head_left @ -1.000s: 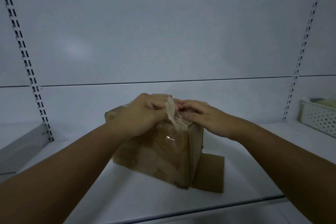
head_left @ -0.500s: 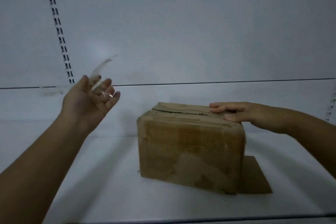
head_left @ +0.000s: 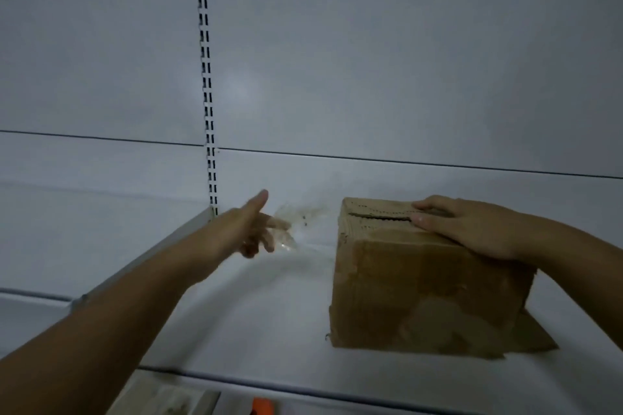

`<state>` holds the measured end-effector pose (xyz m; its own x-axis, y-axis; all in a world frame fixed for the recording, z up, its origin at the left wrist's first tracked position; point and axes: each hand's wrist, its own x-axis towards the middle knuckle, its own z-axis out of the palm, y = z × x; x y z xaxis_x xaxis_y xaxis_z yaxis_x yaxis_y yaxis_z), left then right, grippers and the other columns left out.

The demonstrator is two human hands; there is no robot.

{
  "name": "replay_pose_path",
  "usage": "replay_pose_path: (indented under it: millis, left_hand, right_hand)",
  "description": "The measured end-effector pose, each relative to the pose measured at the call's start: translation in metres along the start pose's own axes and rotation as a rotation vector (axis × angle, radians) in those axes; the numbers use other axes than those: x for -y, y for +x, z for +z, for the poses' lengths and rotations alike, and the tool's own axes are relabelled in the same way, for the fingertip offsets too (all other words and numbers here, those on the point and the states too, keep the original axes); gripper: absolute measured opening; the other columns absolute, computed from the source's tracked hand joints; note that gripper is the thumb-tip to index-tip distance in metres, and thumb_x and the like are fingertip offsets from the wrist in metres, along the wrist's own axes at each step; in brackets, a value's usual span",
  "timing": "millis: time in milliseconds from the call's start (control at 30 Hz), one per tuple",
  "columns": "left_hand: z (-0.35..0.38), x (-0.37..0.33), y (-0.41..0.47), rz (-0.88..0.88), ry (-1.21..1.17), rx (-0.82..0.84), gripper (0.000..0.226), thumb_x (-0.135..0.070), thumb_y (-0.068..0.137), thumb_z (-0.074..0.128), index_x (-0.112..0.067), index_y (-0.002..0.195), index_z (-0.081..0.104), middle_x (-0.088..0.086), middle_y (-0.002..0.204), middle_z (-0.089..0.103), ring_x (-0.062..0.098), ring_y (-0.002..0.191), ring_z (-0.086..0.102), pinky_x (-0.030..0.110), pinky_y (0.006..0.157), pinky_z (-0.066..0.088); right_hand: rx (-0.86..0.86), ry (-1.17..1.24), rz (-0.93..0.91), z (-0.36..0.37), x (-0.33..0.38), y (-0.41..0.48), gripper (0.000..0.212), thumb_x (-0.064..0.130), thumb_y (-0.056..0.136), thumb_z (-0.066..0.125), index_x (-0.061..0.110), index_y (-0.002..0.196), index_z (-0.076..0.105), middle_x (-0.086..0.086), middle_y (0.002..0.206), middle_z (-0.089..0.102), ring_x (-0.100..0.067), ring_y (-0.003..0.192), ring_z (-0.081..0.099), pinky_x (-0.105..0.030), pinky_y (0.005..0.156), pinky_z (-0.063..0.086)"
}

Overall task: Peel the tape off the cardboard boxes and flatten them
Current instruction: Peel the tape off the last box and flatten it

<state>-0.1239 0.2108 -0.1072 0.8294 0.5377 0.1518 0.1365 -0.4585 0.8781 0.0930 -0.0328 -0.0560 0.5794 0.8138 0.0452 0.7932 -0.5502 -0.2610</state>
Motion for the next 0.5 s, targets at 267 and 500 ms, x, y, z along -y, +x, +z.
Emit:
replay_pose_path:
  millis: [267, 500]
  left_hand:
    - [-0.021, -0.025, 0.0, 0.294, -0.349, -0.275, 0.037, 0.002, 0.079, 0.068, -0.033, 0.09, 0.064, -0.002, 0.112, 0.066, 0.023, 0.092, 0.066, 0.037, 0.078, 0.055]
    - [0.01, -0.053, -0.002, 0.181, -0.23, -0.229, 0.03, 0.005, 0.082, 0.047, -0.01, 0.066, 0.068, 0.001, 0.049, 0.063, 0.024, 0.051, 0.057, 0.023, 0.043, 0.048]
  right_hand:
    - [-0.101, 0.055, -0.006, 0.004, 0.003, -0.002, 0.074, 0.078, 0.066, 0.025, 0.044, 0.129, 0.042, 0.006, 0.135, 0.05, -0.014, 0.108, 0.048, -0.031, 0.088, 0.036]
    - [-0.459, 0.152, 0.039, -0.007, -0.015, -0.011, 0.055, 0.065, 0.081, 0.044, 0.027, 0.12, 0.055, 0.004, 0.128, 0.056, -0.009, 0.103, 0.046, -0.029, 0.086, 0.036]
